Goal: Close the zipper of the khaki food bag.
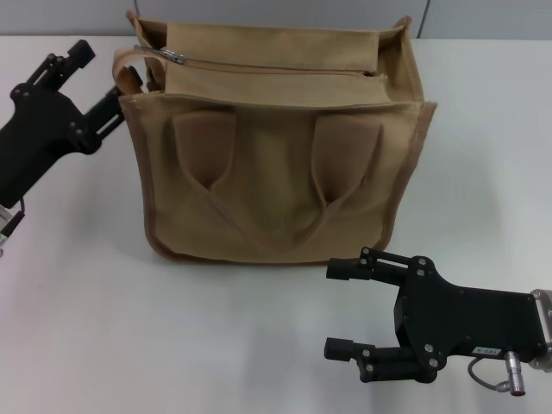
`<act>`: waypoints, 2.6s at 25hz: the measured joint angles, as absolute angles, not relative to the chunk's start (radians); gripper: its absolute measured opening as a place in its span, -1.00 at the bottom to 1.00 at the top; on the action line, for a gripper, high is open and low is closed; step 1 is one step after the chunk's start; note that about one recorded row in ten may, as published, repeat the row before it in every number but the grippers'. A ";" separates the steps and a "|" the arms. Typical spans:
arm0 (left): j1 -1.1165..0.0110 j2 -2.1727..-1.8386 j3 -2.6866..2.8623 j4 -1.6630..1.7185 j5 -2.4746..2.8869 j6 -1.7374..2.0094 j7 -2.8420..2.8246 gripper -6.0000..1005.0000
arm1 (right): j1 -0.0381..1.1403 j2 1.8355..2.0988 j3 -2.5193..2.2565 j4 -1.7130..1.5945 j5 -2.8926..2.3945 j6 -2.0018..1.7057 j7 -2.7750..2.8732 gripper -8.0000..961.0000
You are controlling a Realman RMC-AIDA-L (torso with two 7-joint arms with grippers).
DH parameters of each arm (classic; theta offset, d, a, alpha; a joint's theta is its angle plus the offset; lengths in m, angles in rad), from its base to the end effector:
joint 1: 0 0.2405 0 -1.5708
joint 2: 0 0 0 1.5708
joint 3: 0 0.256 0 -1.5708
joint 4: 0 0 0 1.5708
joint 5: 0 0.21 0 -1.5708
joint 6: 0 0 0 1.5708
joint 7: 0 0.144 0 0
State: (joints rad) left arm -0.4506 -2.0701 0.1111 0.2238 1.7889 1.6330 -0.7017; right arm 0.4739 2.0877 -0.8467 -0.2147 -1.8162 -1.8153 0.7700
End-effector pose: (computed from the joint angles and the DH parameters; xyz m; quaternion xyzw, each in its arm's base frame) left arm -0.3007 0.3021 0.0196 -0.7868 -0.1522 -0.4371 0.4082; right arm 0.2502 0.2327 -0.0600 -0.9144 0.0738 0.3976 0.0182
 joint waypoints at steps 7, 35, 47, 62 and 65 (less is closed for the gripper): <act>-0.449 -2.066 0.111 0.261 1.783 1.627 -0.850 0.53 | 0.475 2.088 -0.847 -0.215 -1.816 -1.806 0.770 0.69; -0.379 -2.068 0.441 0.520 1.790 1.615 -0.942 0.53 | 0.490 2.090 -0.847 -0.206 -1.816 -1.778 0.770 0.69; -0.448 -2.072 0.434 0.466 1.725 1.517 -0.948 0.53 | 0.492 2.091 -0.847 -0.169 -1.816 -1.771 0.745 0.69; -0.433 -2.073 0.441 0.407 1.602 1.552 -0.937 0.41 | 0.495 2.091 -0.835 -0.159 -1.816 -1.750 0.744 0.69; -0.427 -2.073 0.436 0.386 1.598 1.558 -0.919 0.36 | 0.495 2.091 -0.834 -0.159 -1.816 -1.743 0.744 0.69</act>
State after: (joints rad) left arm -0.4269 -2.0729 0.4360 0.3863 1.5982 1.5575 -0.9188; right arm 0.4952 2.0908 -0.8337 -0.1595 -1.8163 -1.7430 0.7441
